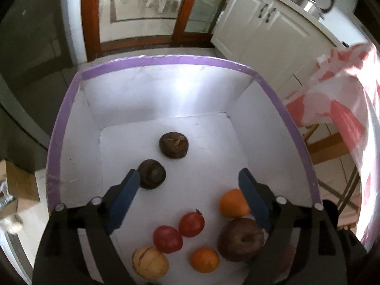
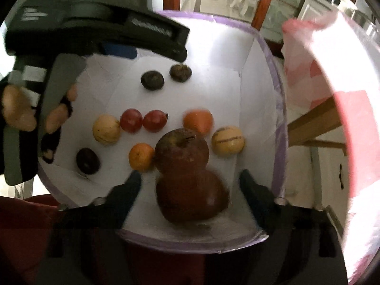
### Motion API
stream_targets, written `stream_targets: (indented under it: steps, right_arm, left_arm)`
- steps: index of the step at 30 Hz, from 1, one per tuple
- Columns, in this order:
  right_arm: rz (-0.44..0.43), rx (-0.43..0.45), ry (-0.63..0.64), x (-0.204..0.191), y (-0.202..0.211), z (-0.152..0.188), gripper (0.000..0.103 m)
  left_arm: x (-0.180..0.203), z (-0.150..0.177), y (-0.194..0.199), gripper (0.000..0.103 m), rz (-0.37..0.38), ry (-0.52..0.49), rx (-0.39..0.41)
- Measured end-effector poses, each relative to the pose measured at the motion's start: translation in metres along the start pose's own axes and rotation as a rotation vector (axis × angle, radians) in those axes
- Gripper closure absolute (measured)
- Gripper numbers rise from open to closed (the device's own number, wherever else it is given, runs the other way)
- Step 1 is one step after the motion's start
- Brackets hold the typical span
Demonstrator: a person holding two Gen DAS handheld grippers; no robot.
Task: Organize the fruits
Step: 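Open the left tool to drop the orange while the right tool releases the apple, then move both empty tools back up to the table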
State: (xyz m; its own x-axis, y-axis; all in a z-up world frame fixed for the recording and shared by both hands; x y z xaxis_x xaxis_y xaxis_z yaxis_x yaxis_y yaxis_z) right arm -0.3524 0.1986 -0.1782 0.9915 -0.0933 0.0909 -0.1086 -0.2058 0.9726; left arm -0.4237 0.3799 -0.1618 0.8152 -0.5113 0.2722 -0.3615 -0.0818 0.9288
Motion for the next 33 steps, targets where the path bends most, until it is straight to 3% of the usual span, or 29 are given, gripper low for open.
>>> stream_targets:
  steps: [5, 12, 16, 19, 22, 28, 33]
  right_arm:
    - [-0.006, 0.075, 0.010, 0.000, 0.018, -0.001, 0.016]
    - [0.007, 0.195, 0.014, 0.003, 0.047, -0.003, 0.016]
    - [0.015, 0.267, -0.008, 0.012, 0.071, -0.003, 0.015]
    - [0.019, 0.314, -0.045, 0.021, 0.088, -0.002, 0.015]
    - [0.036, 0.380, -0.096, 0.035, 0.112, 0.001, 0.015]
    - [0.071, 0.589, -0.221, 0.067, 0.181, 0.015, 0.015]
    - [0.129, 0.765, -0.402, 0.114, 0.241, 0.045, 0.015]
  left_arm:
    - [-0.014, -0.004, 0.002, 0.013, 0.051, 0.083, 0.001]
    - [-0.009, -0.004, 0.007, 0.009, 0.067, 0.074, 0.027]
    - [-0.009, -0.006, 0.006, 0.006, 0.110, 0.079, 0.002]
    - [-0.012, -0.011, 0.012, 0.005, 0.170, 0.143, -0.005]
    - [-0.007, -0.022, 0.032, 0.005, 0.203, 0.186, 0.047]
    - [0.051, -0.045, 0.101, 0.002, 0.217, 0.058, 0.265]
    - [0.146, -0.051, 0.139, 0.002, 0.266, -0.181, 0.362]
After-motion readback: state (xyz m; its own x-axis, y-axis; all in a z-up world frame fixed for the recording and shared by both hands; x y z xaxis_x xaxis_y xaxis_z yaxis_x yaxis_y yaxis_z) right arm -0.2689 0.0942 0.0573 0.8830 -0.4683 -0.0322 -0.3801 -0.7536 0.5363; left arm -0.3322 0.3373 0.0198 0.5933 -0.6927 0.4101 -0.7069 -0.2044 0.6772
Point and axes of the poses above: each gripper's, at about its wrist camera, not at the fingertips, and y roughly against the way its jaws point, x to its right, z to its underside, the point moved 4 cm from there along -y, roughly the way its jaws point, and after that the axes turned 11 degrees about -x, right-handed, at the moved point
